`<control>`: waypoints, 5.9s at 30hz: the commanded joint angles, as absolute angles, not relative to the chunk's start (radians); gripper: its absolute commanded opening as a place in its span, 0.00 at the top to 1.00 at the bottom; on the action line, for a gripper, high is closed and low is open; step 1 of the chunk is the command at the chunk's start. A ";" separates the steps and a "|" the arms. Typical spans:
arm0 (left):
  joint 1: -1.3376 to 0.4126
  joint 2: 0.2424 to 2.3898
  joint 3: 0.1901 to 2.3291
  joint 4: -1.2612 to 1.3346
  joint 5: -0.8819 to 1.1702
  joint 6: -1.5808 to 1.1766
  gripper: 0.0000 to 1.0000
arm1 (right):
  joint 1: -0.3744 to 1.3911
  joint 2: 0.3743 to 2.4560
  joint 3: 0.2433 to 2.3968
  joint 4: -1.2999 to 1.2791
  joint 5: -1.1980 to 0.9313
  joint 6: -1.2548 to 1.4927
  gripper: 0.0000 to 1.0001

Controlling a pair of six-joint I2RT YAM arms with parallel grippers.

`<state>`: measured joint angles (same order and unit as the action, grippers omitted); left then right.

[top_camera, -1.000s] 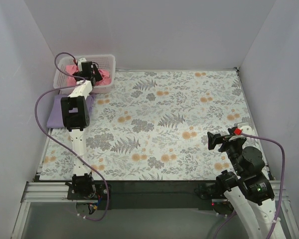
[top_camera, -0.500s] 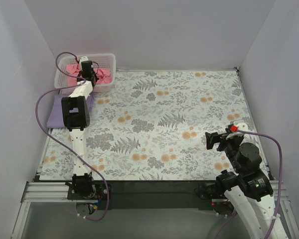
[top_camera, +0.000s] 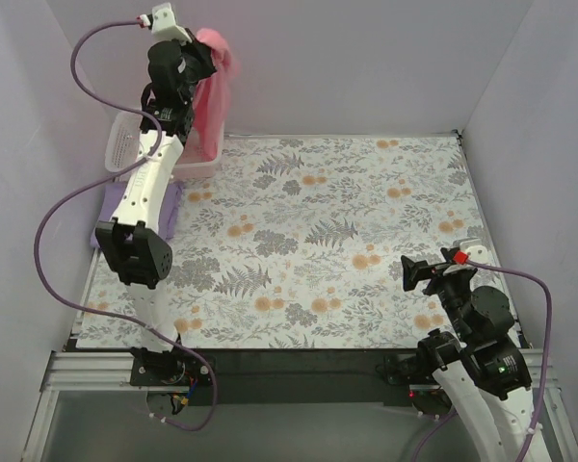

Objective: Fold and stack the t-shirts
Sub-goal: Move the tshirt to the center of the board, then flatten the tshirt out

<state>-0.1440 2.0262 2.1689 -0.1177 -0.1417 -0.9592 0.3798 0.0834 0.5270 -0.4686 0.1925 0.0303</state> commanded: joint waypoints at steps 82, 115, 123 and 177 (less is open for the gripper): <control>-0.988 1.558 0.810 -0.653 -0.410 -1.540 0.75 | 0.486 1.480 0.632 0.026 -0.221 0.262 0.36; -0.632 1.189 0.775 -0.456 -0.390 -1.131 1.00 | 0.252 1.372 0.752 -0.184 -0.175 0.304 0.36; -0.630 1.155 0.764 -0.457 -0.426 -1.129 1.00 | 0.252 1.393 0.637 -0.088 -0.205 0.328 0.40; -0.221 0.741 0.591 -0.354 -0.141 -1.209 1.00 | 0.160 1.052 0.617 -0.256 -0.238 0.313 0.47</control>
